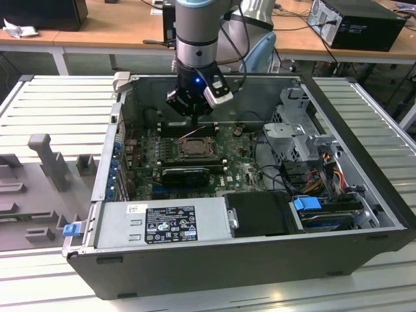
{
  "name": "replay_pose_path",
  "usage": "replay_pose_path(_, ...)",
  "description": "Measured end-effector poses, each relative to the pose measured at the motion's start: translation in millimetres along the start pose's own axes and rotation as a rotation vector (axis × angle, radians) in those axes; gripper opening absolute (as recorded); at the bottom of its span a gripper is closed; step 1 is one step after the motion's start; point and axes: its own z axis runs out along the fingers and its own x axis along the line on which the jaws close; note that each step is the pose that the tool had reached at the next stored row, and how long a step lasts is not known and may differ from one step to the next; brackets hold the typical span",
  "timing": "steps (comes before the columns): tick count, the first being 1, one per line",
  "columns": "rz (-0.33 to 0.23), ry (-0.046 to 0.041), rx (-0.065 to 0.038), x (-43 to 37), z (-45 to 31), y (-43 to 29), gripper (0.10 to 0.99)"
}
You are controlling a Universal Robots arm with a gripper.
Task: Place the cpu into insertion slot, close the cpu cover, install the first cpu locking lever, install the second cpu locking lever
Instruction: 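Install the first cpu locking lever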
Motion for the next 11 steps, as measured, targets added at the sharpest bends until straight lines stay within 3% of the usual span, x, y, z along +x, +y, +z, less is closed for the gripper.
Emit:
replay_pose_path(3,0.000,0.0002,-0.001,-0.1,9.0,-0.9,0.106)
replay_pose_path(11,0.000,0.0003,-0.001,-9.7,12.5,-1.2,0.106)
